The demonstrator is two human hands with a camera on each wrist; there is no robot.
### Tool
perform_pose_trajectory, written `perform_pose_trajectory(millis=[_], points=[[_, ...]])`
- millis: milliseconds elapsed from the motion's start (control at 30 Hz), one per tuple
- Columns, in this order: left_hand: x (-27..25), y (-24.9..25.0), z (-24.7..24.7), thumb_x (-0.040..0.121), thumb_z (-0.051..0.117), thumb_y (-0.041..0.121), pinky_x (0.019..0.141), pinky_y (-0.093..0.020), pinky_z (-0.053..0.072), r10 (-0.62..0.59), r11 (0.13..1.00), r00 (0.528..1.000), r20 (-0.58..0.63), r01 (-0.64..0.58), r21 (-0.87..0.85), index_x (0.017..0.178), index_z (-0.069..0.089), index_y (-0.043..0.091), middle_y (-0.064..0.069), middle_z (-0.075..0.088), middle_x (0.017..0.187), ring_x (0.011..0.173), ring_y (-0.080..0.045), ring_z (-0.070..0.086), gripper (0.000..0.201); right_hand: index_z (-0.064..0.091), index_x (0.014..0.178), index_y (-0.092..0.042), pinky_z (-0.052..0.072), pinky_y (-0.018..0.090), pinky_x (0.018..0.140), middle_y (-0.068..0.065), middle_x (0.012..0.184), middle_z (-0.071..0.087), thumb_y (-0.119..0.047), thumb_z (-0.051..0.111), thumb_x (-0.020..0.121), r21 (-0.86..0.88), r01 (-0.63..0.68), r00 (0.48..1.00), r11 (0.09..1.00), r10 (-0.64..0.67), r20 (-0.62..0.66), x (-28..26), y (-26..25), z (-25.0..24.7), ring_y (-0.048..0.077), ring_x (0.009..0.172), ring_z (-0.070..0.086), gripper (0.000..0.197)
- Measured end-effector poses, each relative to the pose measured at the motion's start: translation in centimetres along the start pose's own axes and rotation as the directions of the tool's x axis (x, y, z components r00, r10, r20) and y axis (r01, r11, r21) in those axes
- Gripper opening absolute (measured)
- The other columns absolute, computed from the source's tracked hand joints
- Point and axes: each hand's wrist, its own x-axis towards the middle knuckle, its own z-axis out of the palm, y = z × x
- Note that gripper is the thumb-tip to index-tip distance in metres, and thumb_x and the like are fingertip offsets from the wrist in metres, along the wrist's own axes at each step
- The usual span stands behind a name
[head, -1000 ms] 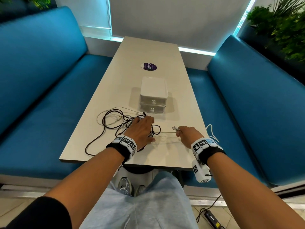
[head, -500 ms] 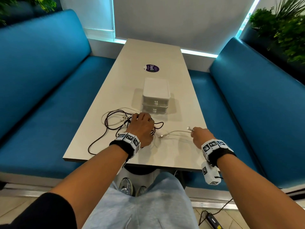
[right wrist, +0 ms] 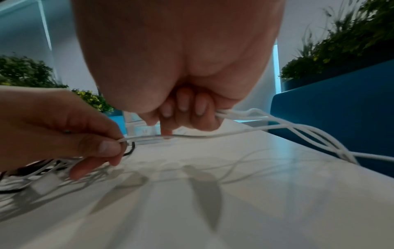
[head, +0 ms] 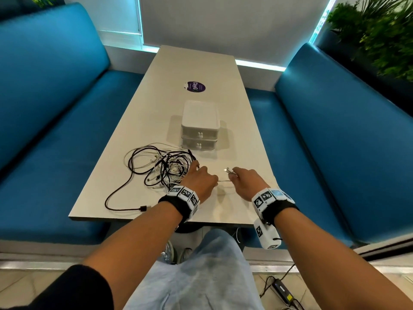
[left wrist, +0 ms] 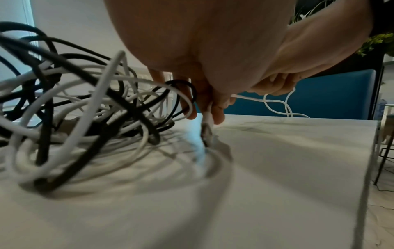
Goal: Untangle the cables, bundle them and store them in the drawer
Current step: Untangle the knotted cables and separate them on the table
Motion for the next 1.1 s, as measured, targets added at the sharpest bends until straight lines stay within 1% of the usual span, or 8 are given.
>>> perform_pose_trajectory(millis=[200, 400, 500, 600, 733, 833, 900, 1100], points=[[0.4, -0.2, -0.2, 0.103, 0.037, 0.026, 0.108, -0.046, 0.021, 0.037, 0.998, 0.999, -0.025, -0.039, -0.057, 0.115, 0.057, 0.02, -0.007, 0.067, 0.097, 0.1, -0.028, 0.06, 0.024, 0.061, 0.103, -0.013, 0.041, 0.034, 0.069, 0.014, 0.097, 0.068, -0.026, 0.042, 0.101, 0.055, 0.083, 0.996, 0.995, -0.085, 0.03, 0.4, -2.2, 0.9, 0.032, 0.089, 0.061, 0.023], [-0.1, -1.5, 0.7, 0.1, 0.043, 0.046, 0.106, -0.045, 0.025, 0.001, 0.985, 1.0, -0.029, -0.006, -0.172, 0.114, 0.059, 0.017, -0.006, 0.067, 0.106, 0.11, -0.029, 0.052, 0.036, 0.056, 0.113, -0.009, 0.045, 0.036, 0.072, 0.014, 0.109, 0.063, -0.01, 0.037, 0.097, -0.278, -0.245, 0.966, 0.929, 0.259, 0.014, -0.3, 1.8, 0.0, 0.033, 0.097, 0.063, 0.025], [-0.2, -1.9, 0.9, 0.101, 0.041, 0.041, 0.104, -0.046, 0.03, 0.01, 0.985, 0.996, -0.089, -0.025, -0.172, 0.123, 0.055, 0.018, -0.003, 0.063, 0.119, 0.114, -0.027, 0.051, 0.036, 0.058, 0.102, -0.007, 0.043, 0.036, 0.069, 0.014, 0.111, 0.063, -0.007, 0.041, 0.093, -0.266, -0.473, 0.88, 0.84, 0.466, -0.095, -1.5, 4.9, -1.2, 0.034, 0.097, 0.063, 0.019], [-0.1, -2.0, 1.2, 0.098, 0.046, 0.03, 0.104, -0.043, 0.033, -0.003, 0.977, 0.994, -0.105, -0.019, -0.212, 0.132, 0.049, 0.016, -0.005, 0.05, 0.13, 0.113, -0.027, 0.054, 0.037, 0.051, 0.112, -0.004, 0.044, 0.039, 0.075, 0.018, 0.115, 0.06, -0.007, 0.038, 0.093, -0.131, -0.574, 0.815, 0.808, 0.548, -0.189, -1.7, 6.1, -1.5, 0.037, 0.102, 0.06, 0.023], [0.5, -1.7, 1.0, 0.094, 0.048, 0.018, 0.097, -0.04, 0.034, -0.099, 0.964, 0.994, -0.043, 0.085, -0.251, 0.121, 0.049, 0.012, -0.009, 0.05, 0.121, 0.105, -0.03, 0.054, 0.028, 0.048, 0.115, -0.004, 0.042, 0.039, 0.071, 0.023, 0.11, 0.058, -0.006, 0.032, 0.094, 0.02, -0.471, 0.86, 0.882, 0.464, -0.211, -0.5, 4.5, -1.6, 0.042, 0.099, 0.057, 0.027], [0.7, -1.3, 0.9, 0.092, 0.048, 0.015, 0.097, -0.041, 0.034, -0.109, 0.969, 0.994, 0.014, 0.11, -0.221, 0.117, 0.05, 0.011, -0.01, 0.05, 0.117, 0.104, -0.031, 0.053, 0.025, 0.059, 0.111, -0.009, 0.049, 0.037, 0.077, 0.02, 0.108, 0.065, -0.011, 0.037, 0.096, 0.047, -0.187, 0.979, 0.981, 0.19, -0.074, -0.1, 2.0, -0.6, 0.039, 0.096, 0.062, 0.027], [0.7, -1.2, 1.0, 0.091, 0.05, 0.014, 0.099, -0.042, 0.034, -0.111, 0.973, 0.994, 0.025, 0.114, -0.201, 0.117, 0.052, 0.01, -0.011, 0.05, 0.117, 0.106, -0.031, 0.052, 0.026, 0.064, 0.107, -0.012, 0.047, 0.034, 0.081, 0.015, 0.109, 0.067, -0.02, 0.038, 0.1, 0.017, -0.085, 0.994, 0.996, 0.084, 0.063, -0.2, 1.1, 0.5, 0.034, 0.098, 0.062, 0.028], [0.1, -1.3, 1.6, 0.086, 0.053, 0.007, 0.098, -0.043, 0.035, -0.111, 0.981, 0.994, 0.01, 0.111, -0.16, 0.119, 0.057, 0.011, -0.011, 0.046, 0.125, 0.116, -0.031, 0.045, 0.034, 0.061, 0.115, -0.016, 0.043, 0.033, 0.082, 0.016, 0.115, 0.066, -0.03, 0.035, 0.103, 0.036, -0.139, 0.988, 0.99, 0.136, 0.08, 0.3, 1.6, 1.5, 0.034, 0.103, 0.06, 0.032]])
